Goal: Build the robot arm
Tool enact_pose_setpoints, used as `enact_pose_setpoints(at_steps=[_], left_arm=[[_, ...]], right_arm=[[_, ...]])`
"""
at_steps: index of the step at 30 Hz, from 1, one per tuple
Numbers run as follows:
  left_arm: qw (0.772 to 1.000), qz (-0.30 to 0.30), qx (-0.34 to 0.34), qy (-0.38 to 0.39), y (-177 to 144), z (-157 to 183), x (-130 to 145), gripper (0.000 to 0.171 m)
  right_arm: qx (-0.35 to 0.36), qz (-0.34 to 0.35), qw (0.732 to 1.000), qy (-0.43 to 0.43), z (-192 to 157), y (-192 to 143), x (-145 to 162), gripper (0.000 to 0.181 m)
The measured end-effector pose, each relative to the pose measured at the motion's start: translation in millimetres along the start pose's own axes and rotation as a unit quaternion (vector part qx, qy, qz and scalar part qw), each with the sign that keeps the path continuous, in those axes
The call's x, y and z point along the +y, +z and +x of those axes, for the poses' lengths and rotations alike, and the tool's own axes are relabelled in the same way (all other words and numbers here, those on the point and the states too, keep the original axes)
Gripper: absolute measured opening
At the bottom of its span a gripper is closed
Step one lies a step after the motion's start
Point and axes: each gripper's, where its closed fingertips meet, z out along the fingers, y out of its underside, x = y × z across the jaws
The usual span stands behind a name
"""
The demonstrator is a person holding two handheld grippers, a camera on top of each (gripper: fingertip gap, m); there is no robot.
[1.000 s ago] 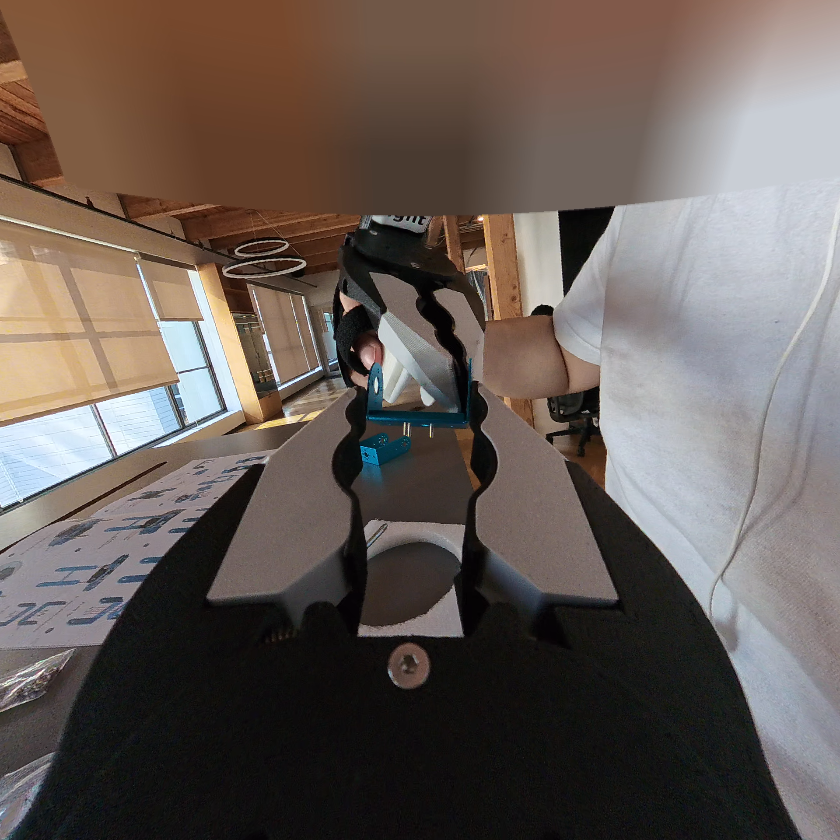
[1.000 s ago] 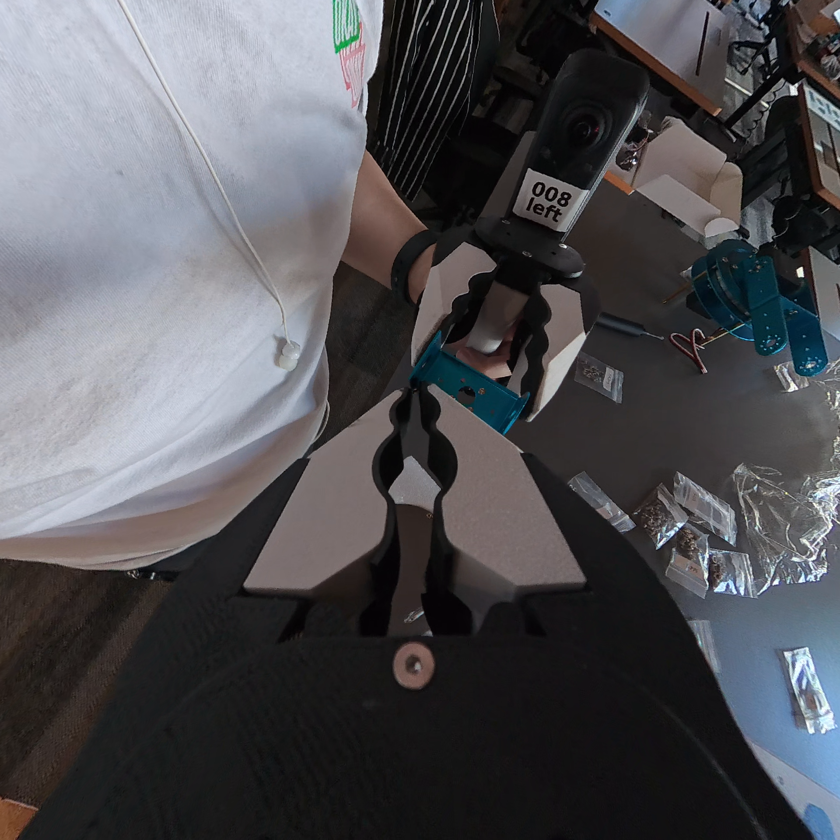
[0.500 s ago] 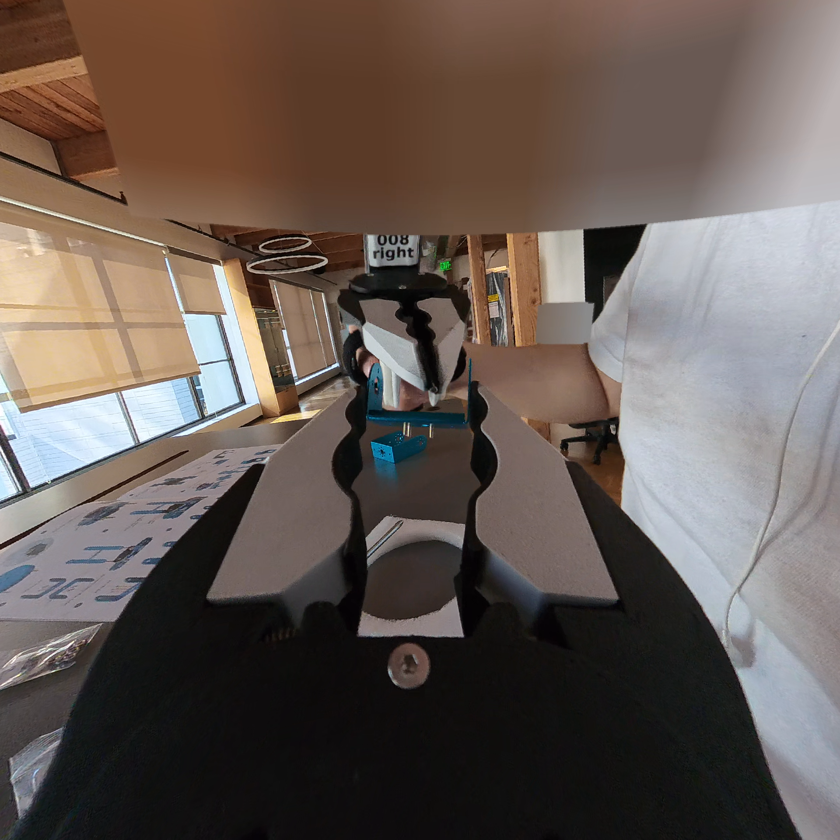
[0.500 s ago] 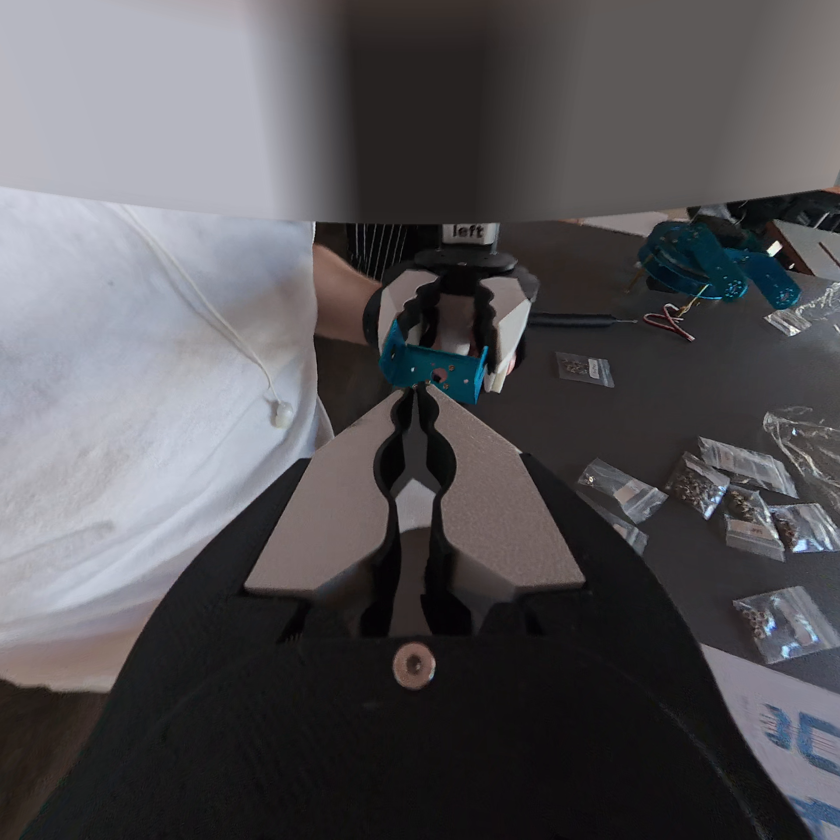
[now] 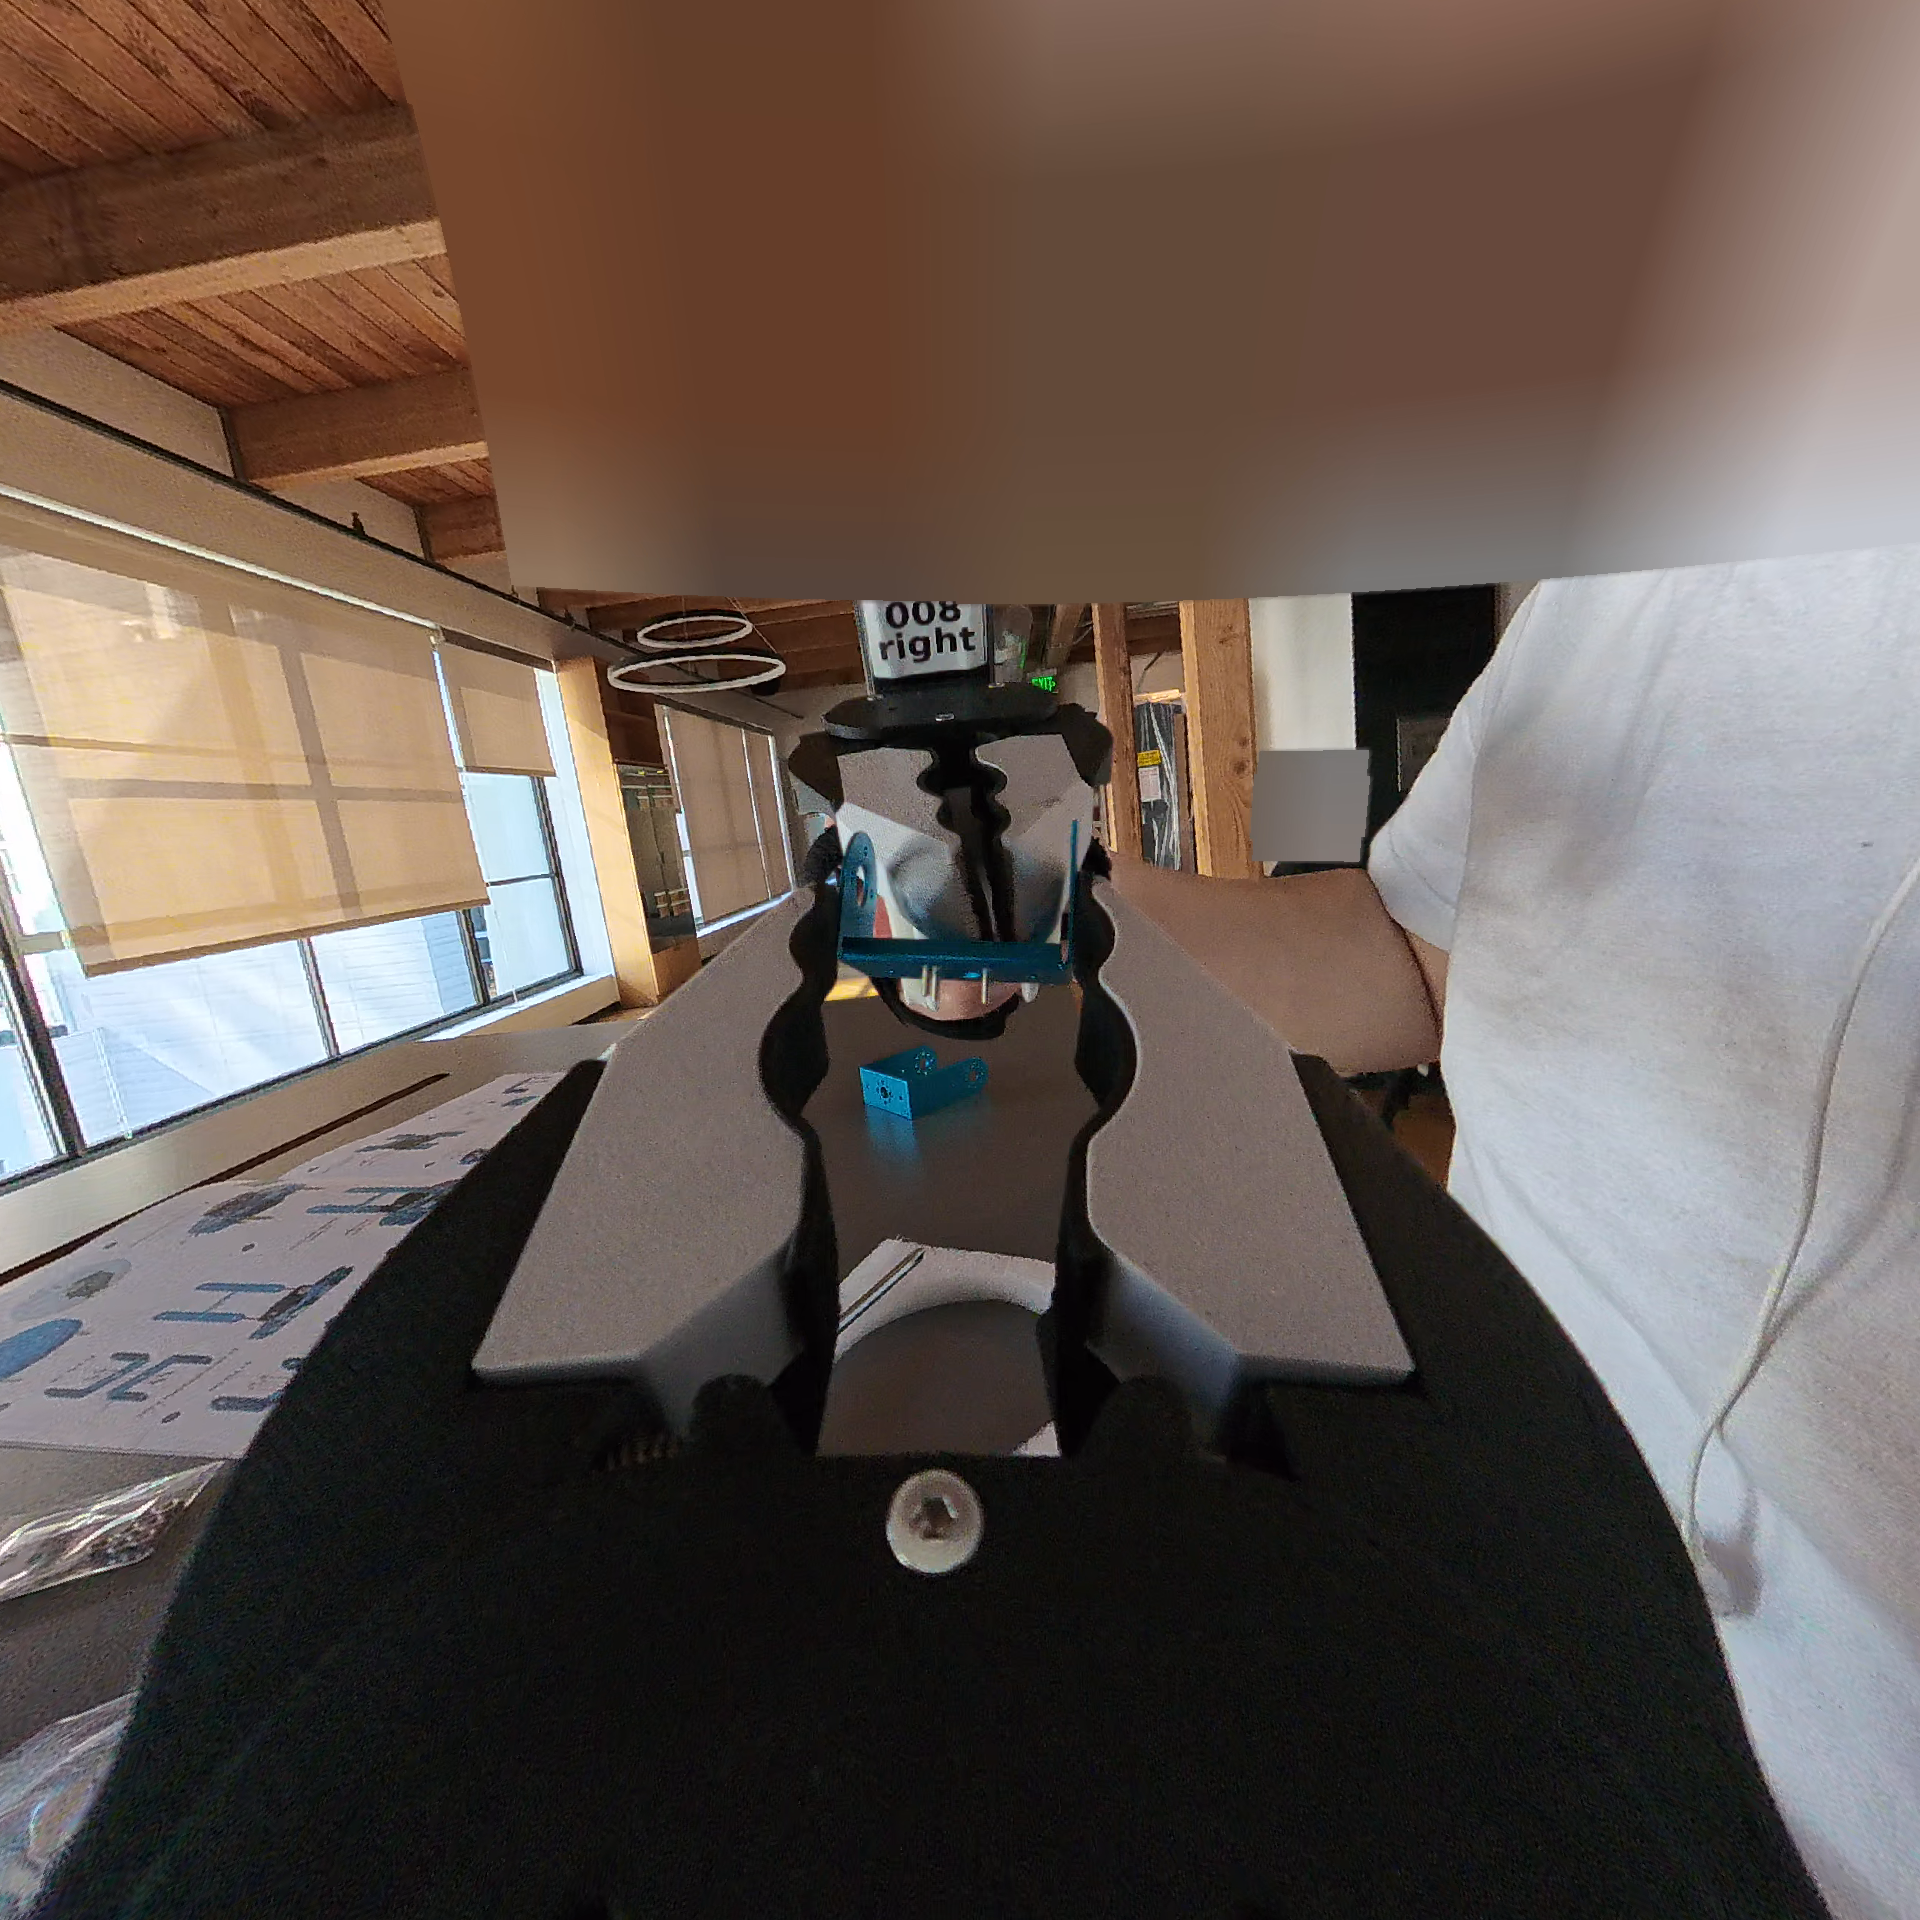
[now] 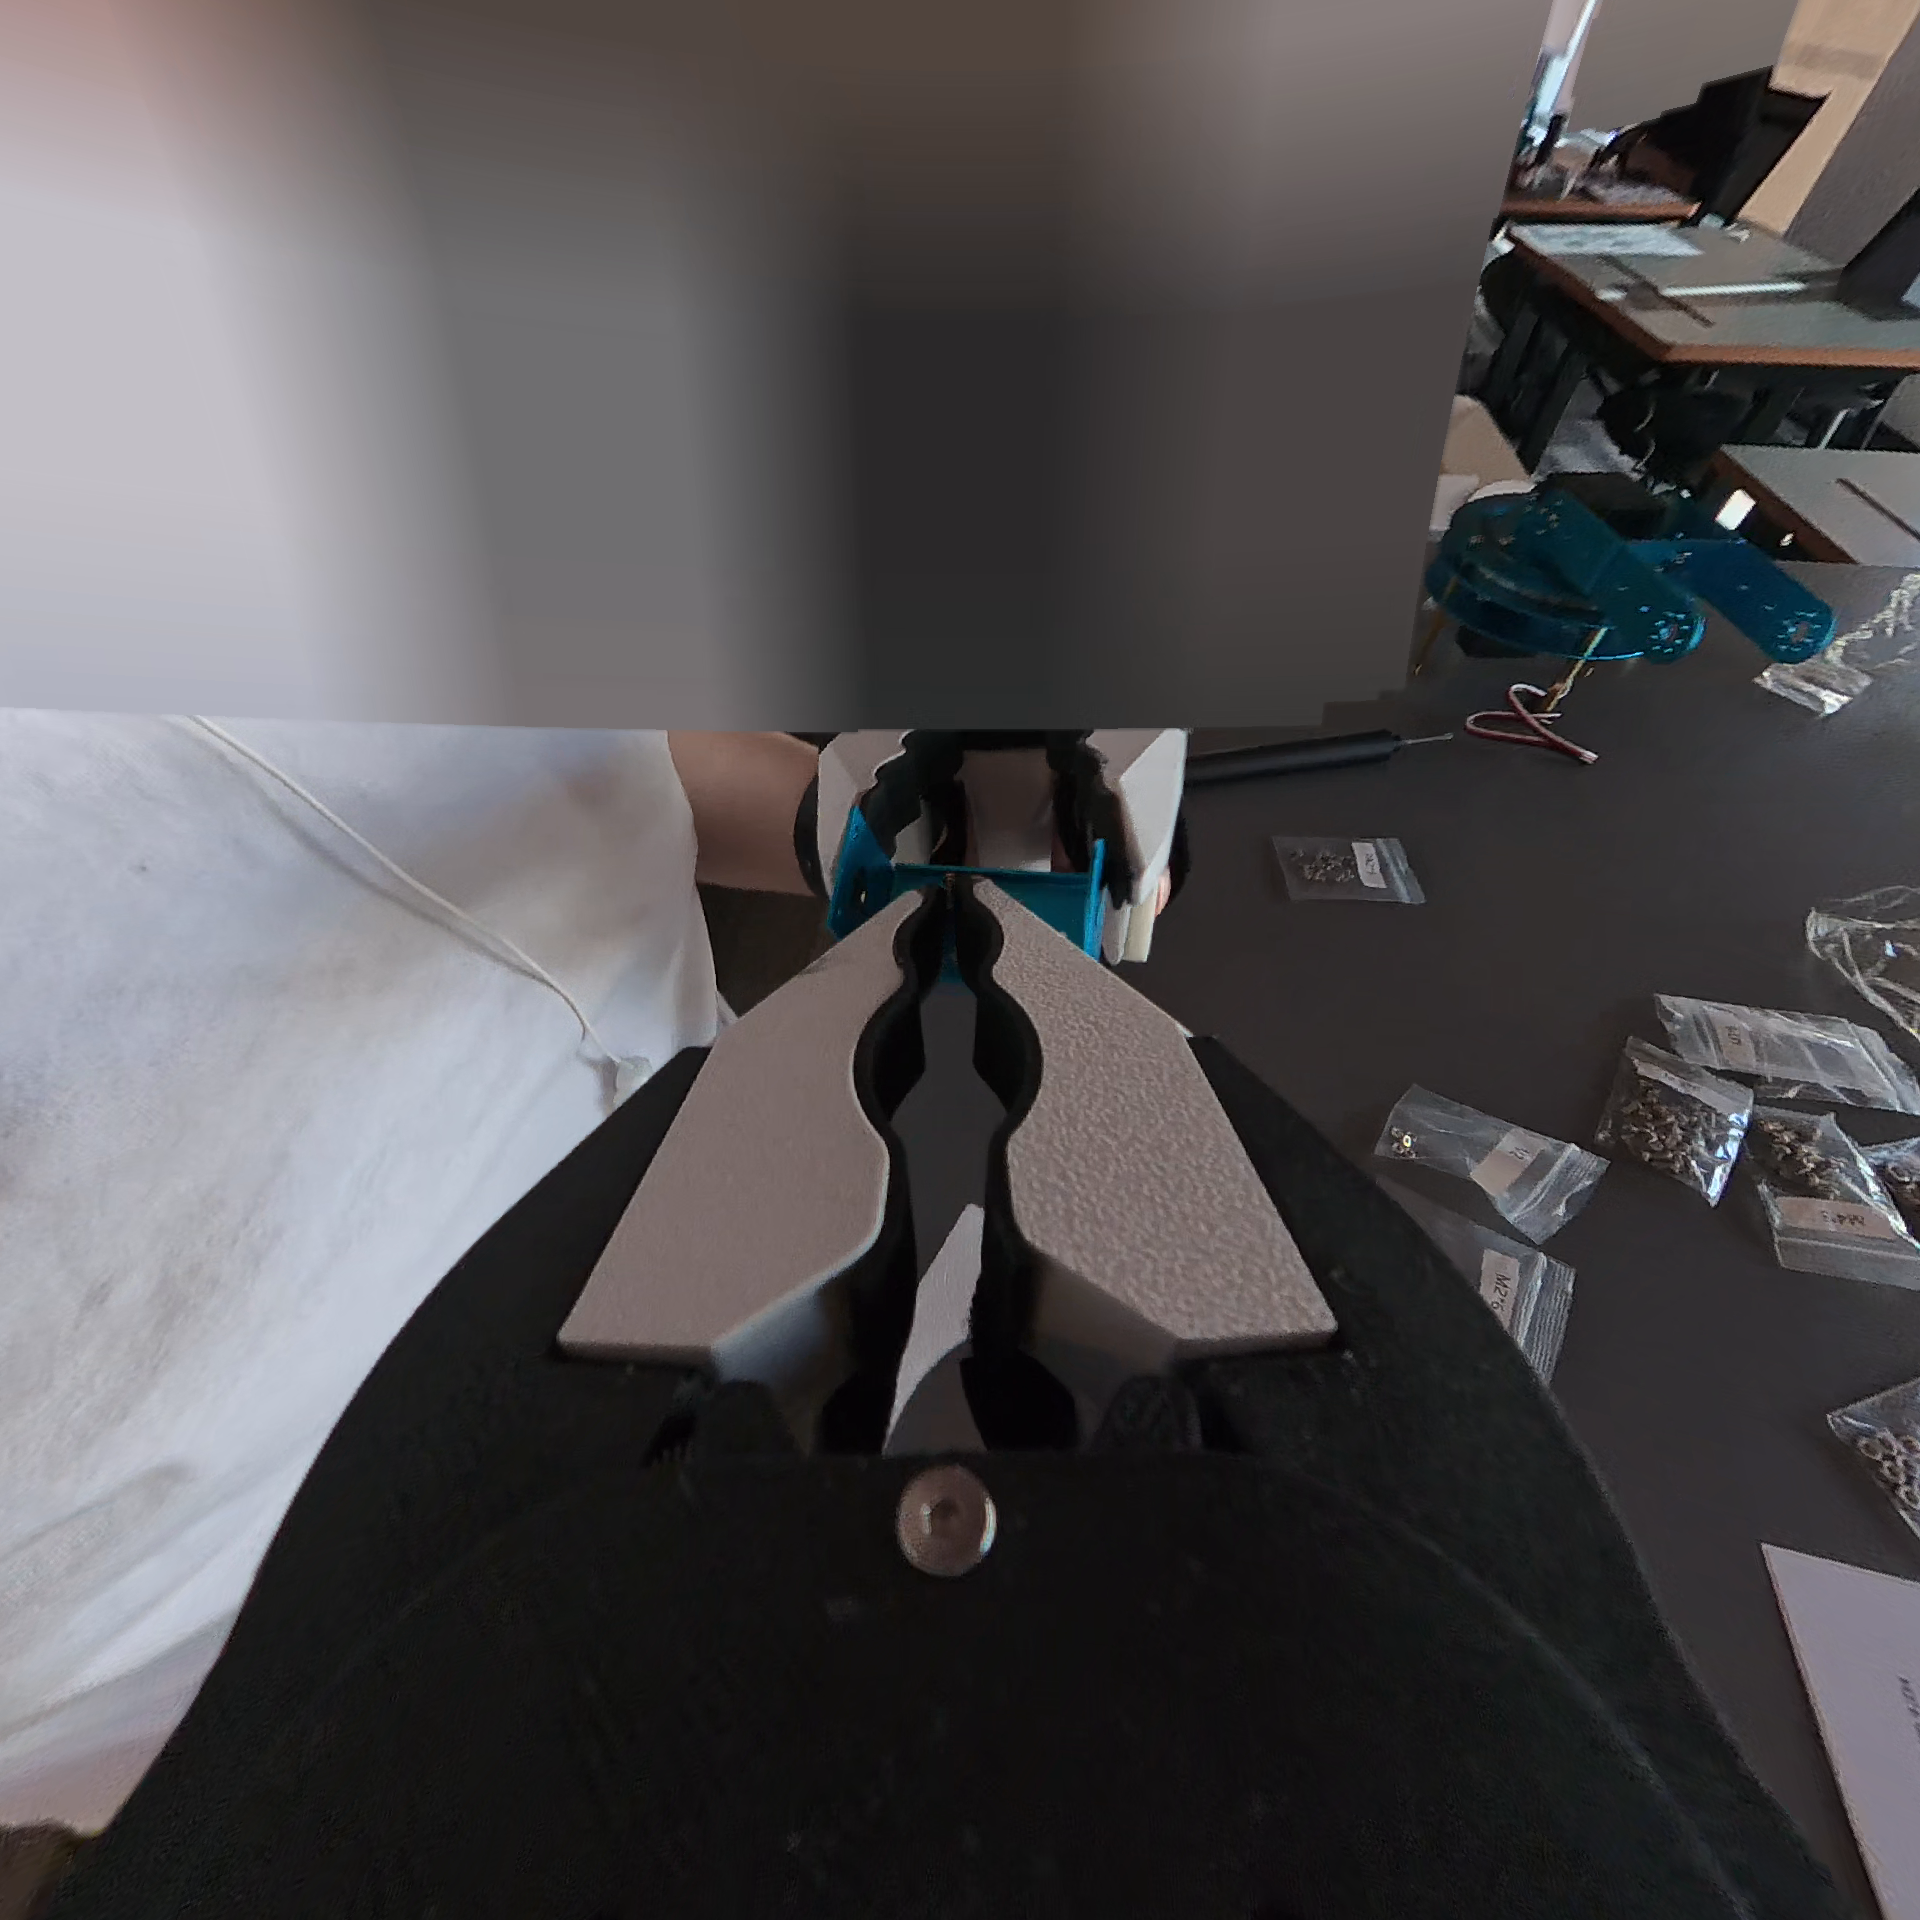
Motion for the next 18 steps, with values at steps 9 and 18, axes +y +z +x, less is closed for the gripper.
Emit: enact_pose_setpoints(at_steps=[9, 18], left_arm=[[1.000, -0.015, -0.007, 0.008, 0, 0, 5, 0.044], [0.999, -0.035, -0.015, 0.026, 2, 1, 8, 0.044]], right_arm=[[0.003, -0.105, 0.994, -0.026, 1, 1, 6, 0.003], [0.022, -0.189, 0.981, -0.039, 2, -3, 12, 0.005]])
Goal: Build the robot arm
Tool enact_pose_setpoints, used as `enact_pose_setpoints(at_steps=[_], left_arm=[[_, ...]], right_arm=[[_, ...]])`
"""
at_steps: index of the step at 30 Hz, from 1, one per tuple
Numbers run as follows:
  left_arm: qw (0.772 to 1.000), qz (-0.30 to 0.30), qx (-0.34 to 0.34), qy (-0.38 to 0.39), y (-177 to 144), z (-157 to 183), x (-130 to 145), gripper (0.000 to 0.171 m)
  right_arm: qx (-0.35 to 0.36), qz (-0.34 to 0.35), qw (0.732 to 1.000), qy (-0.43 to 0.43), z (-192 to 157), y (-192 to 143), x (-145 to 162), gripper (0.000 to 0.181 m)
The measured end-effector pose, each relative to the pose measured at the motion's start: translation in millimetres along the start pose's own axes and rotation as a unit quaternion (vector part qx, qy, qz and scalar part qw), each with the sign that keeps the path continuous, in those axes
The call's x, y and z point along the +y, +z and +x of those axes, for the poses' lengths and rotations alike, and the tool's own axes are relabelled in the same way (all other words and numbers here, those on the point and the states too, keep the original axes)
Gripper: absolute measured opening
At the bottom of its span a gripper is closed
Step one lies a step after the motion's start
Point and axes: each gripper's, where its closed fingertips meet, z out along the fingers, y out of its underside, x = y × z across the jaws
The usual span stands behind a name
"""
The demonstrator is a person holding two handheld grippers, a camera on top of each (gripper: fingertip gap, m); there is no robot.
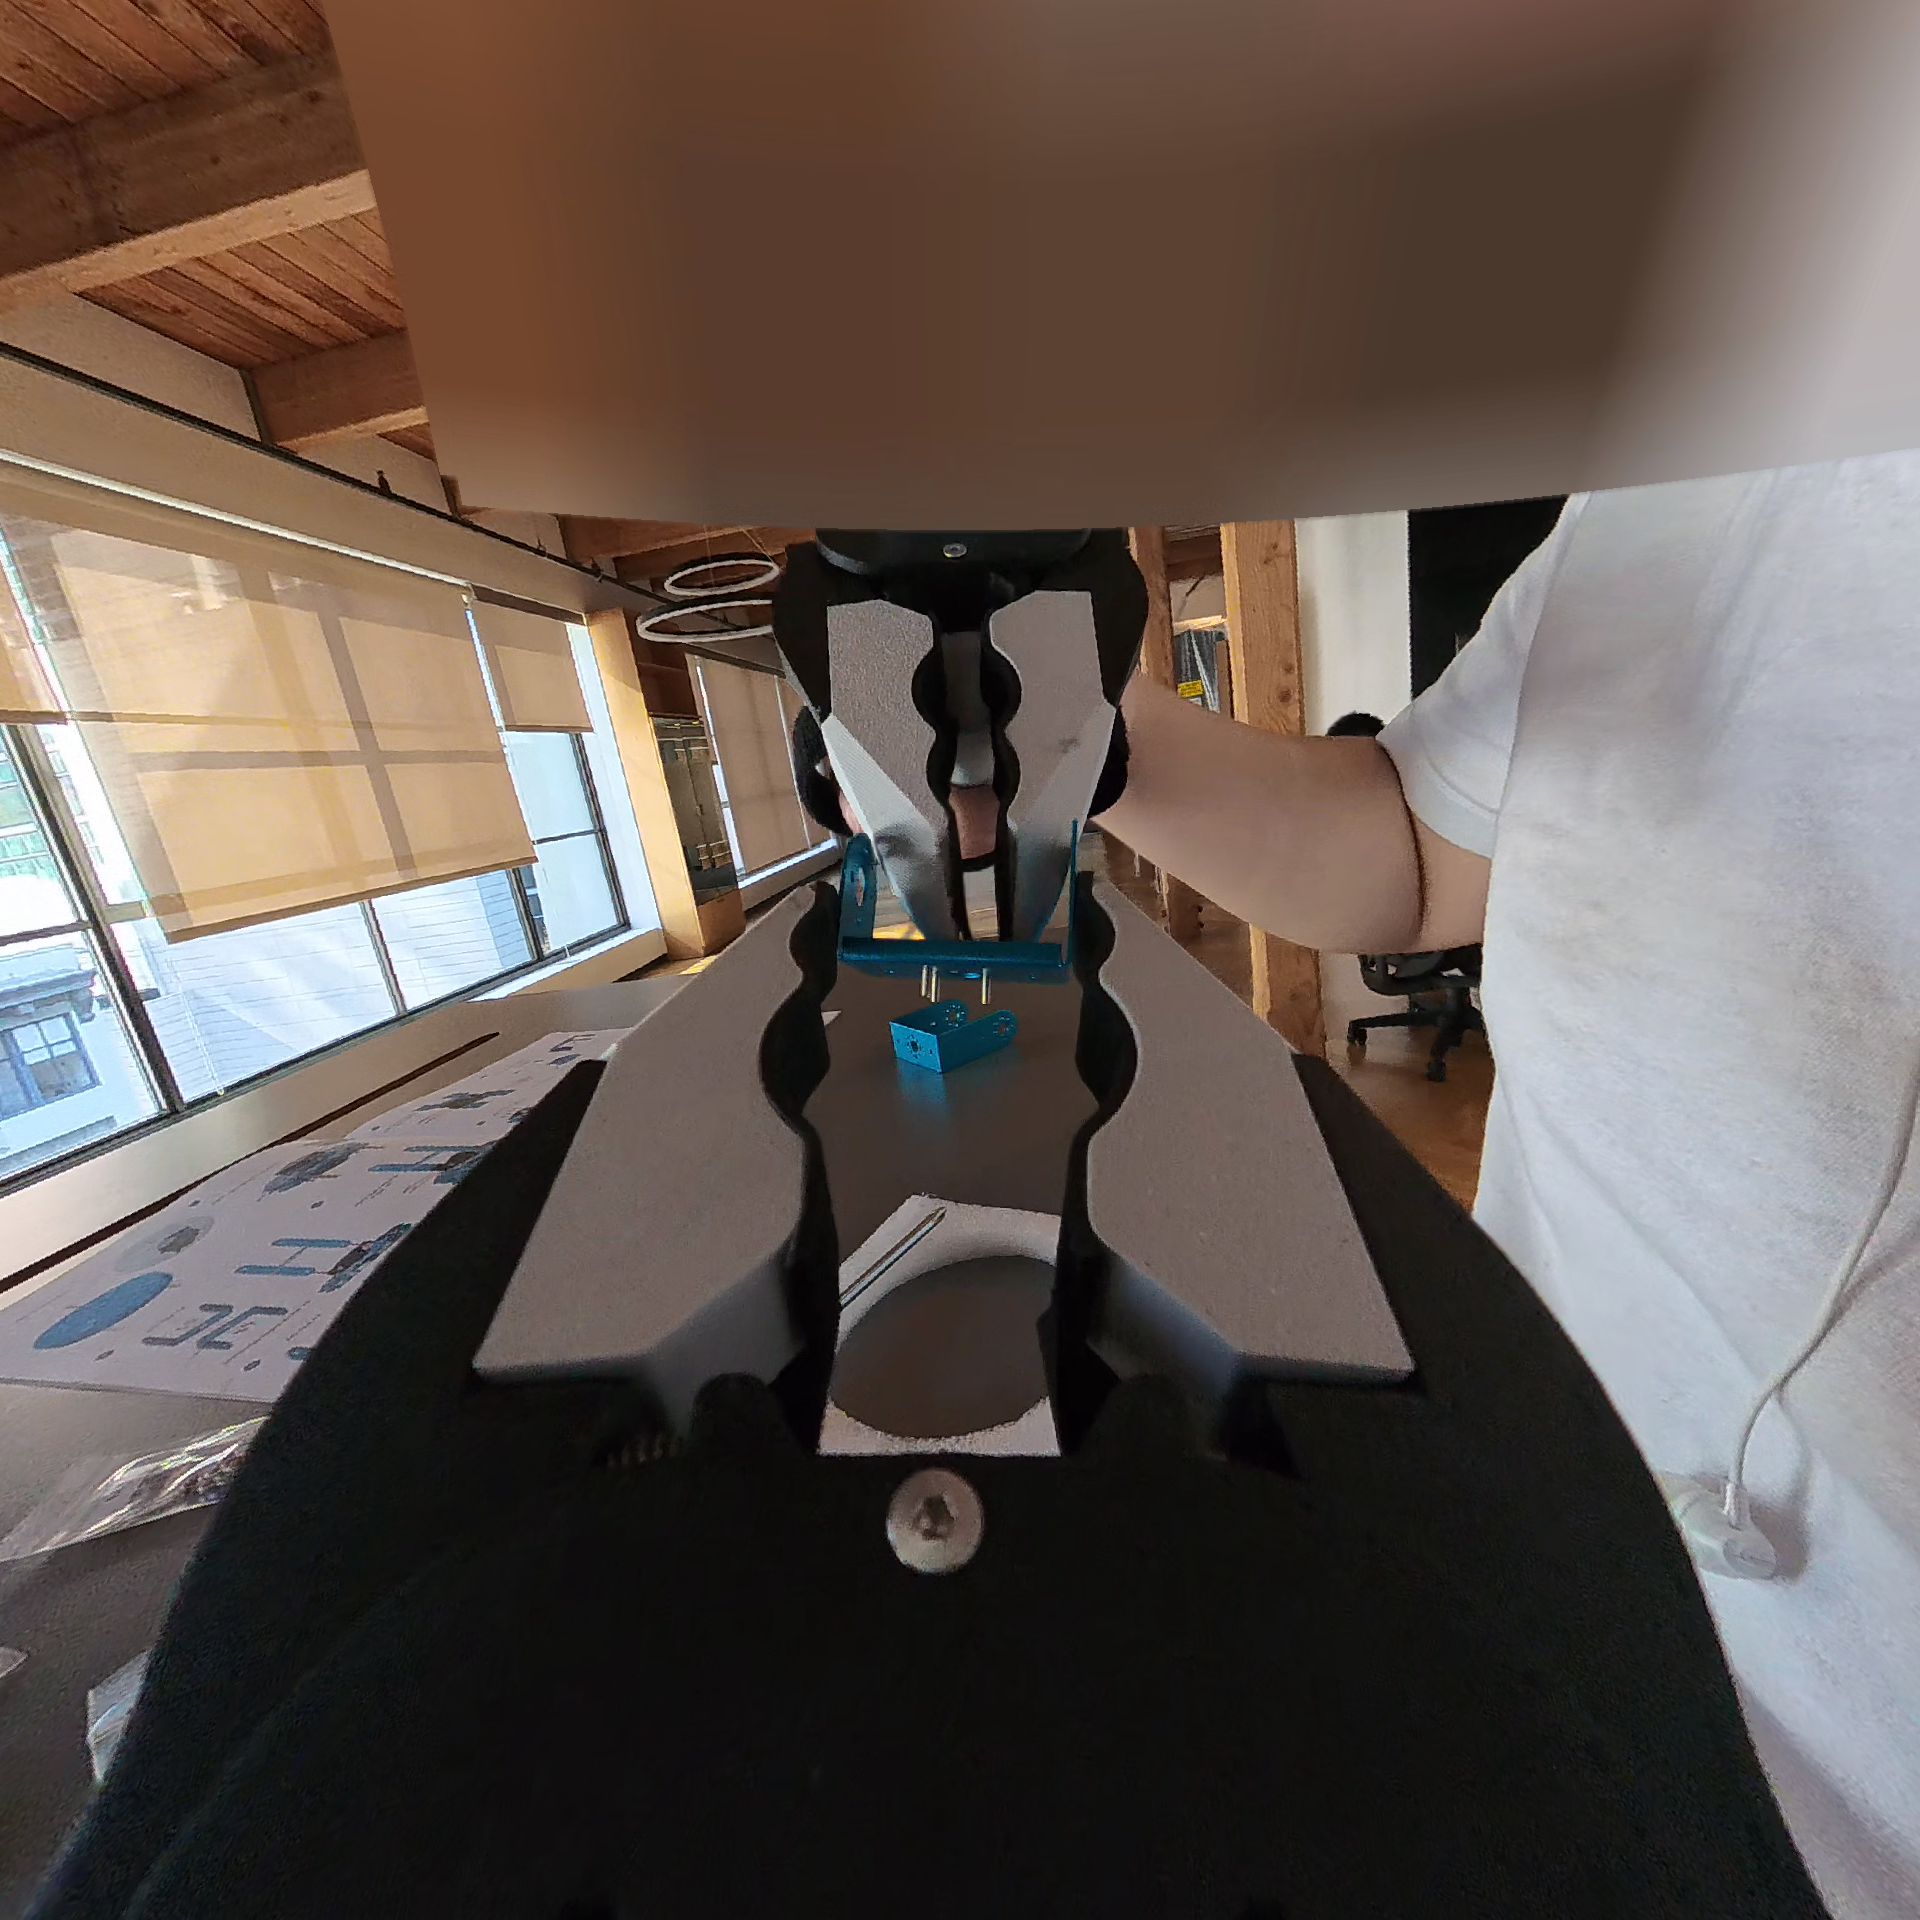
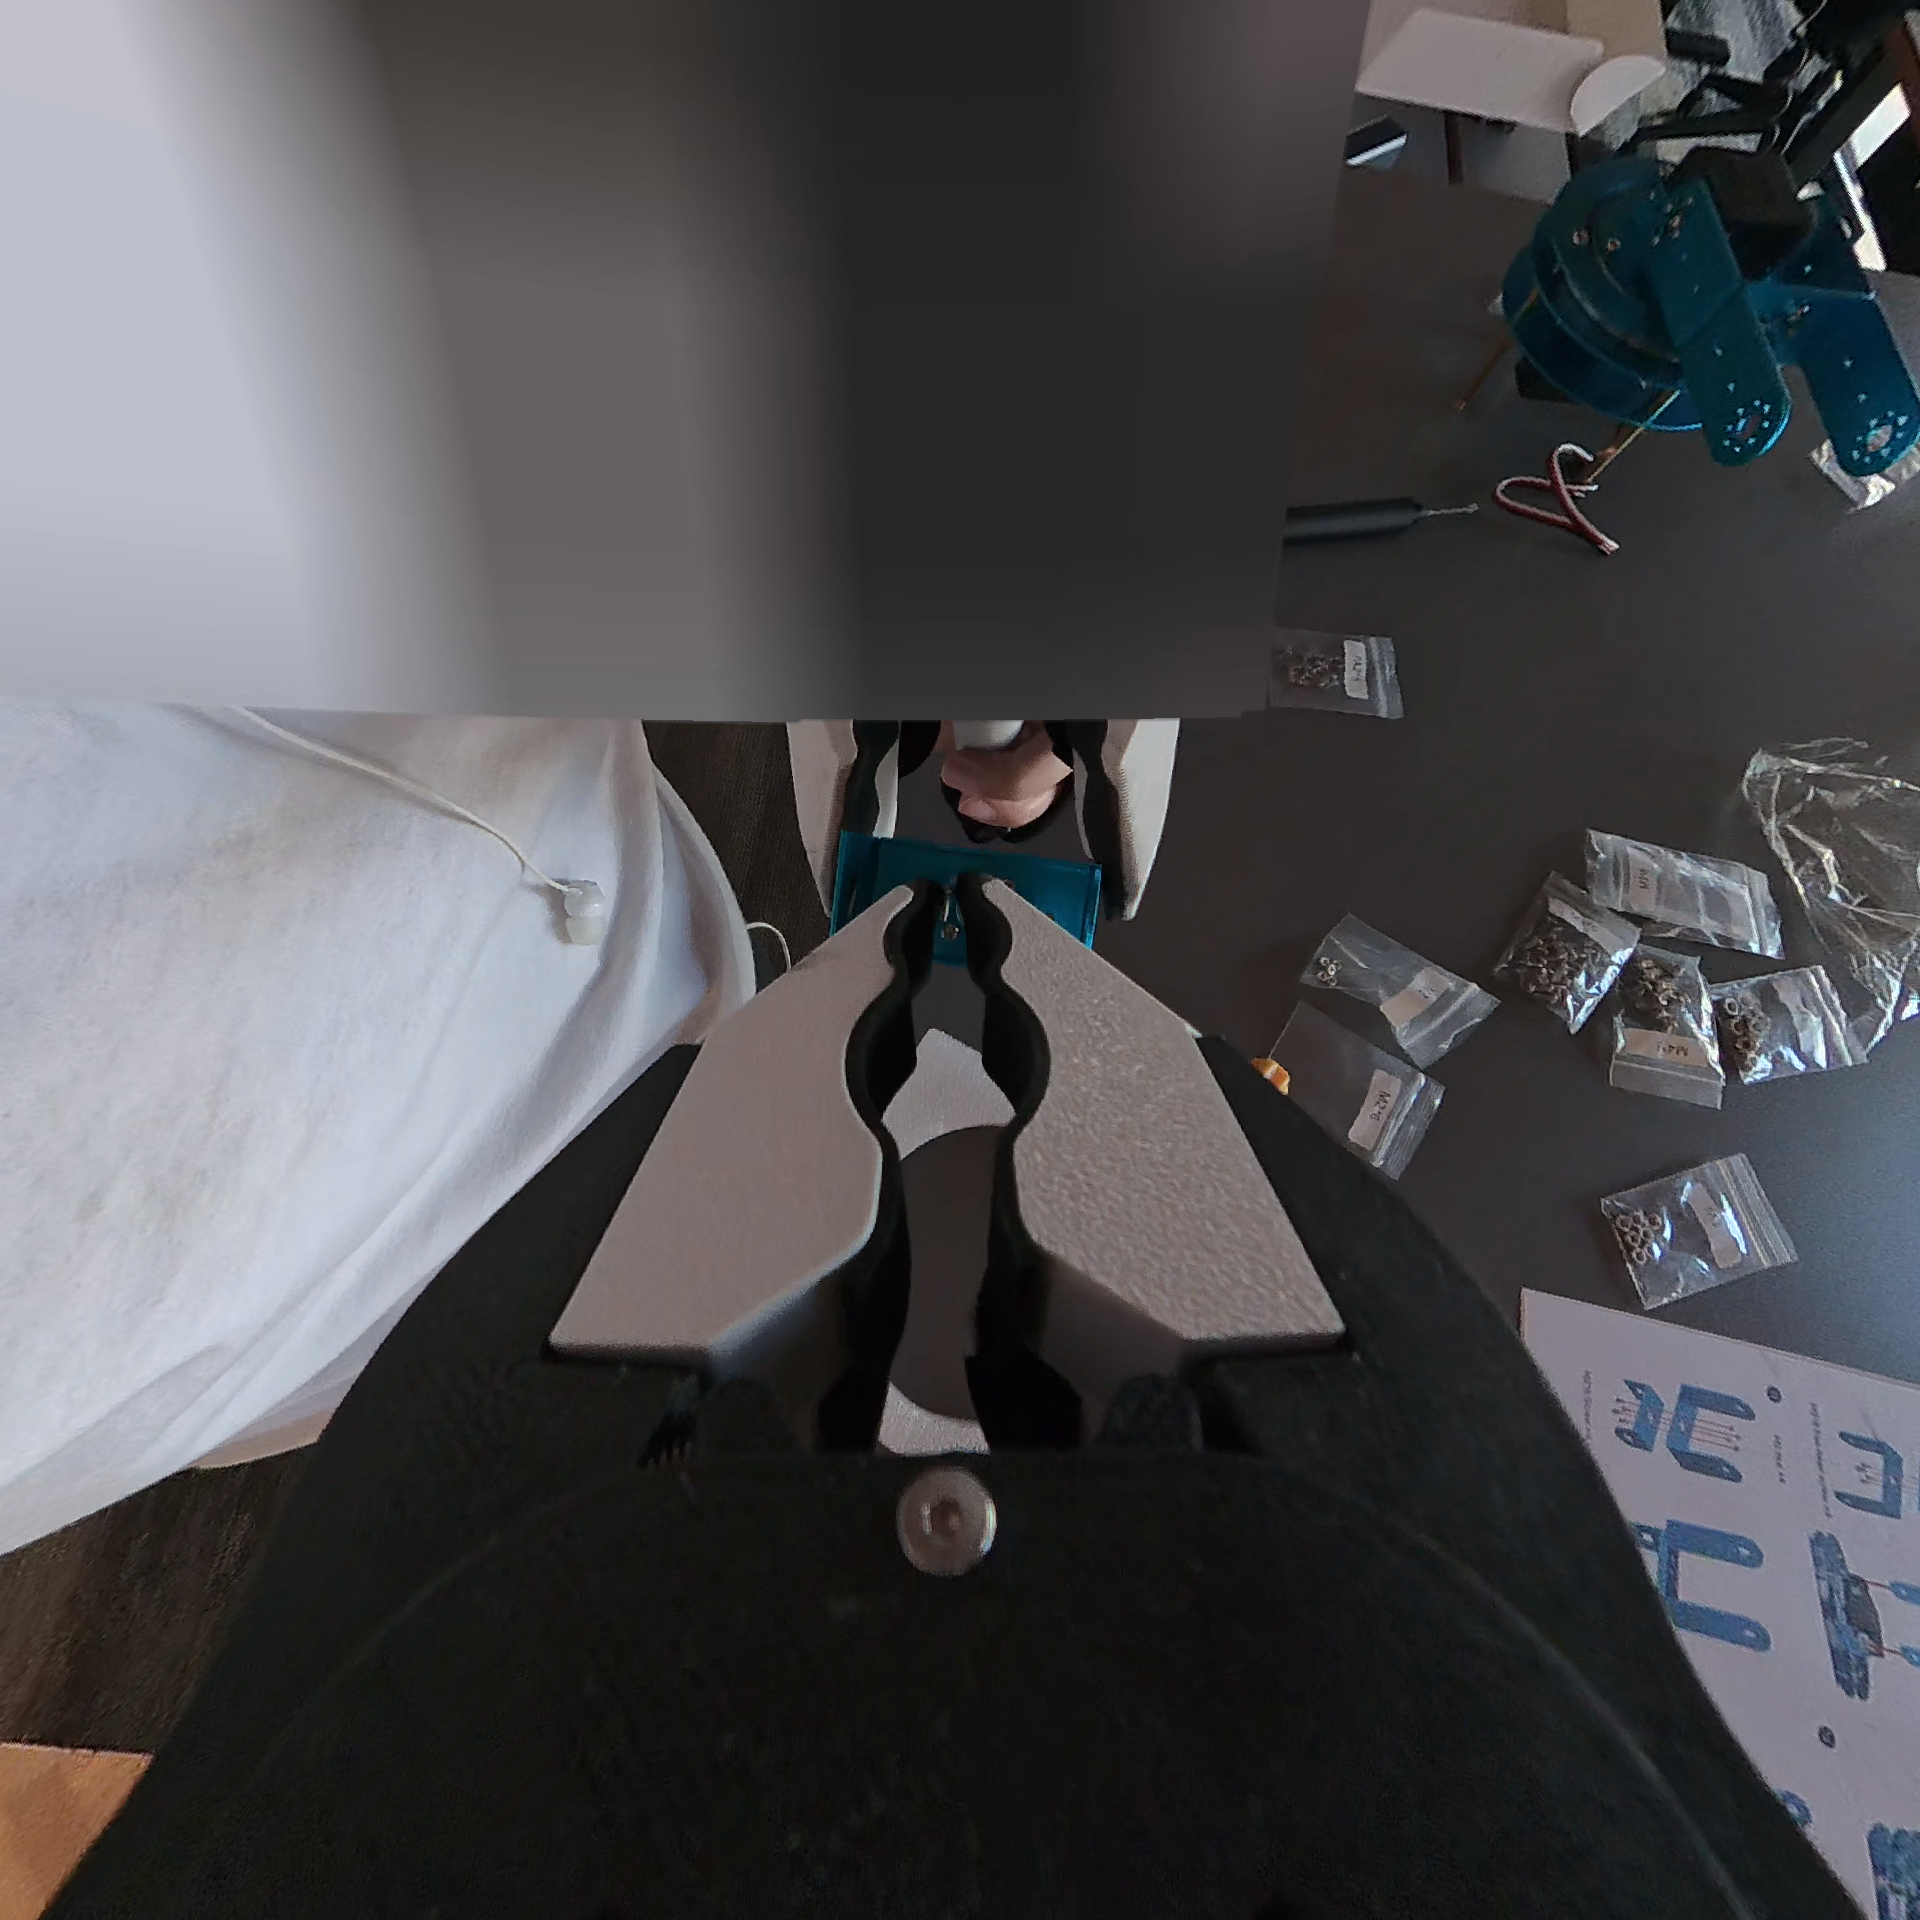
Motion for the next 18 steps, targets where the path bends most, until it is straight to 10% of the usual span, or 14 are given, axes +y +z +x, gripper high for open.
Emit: enact_pose_setpoints(at_steps=[12, 18], left_arm=[[1.000, 0.013, -0.007, -0.007, -3, 1, -4, 0.044], [0.996, 0.069, 0.007, -0.061, -3, 3, -17, 0.044]], right_arm=[[0.013, -0.018, 1.000, -0.003, -1, 1, -1, 0.003], [-0.031, 0.175, 0.983, 0.050, -2, -13, -32, 0.001]])
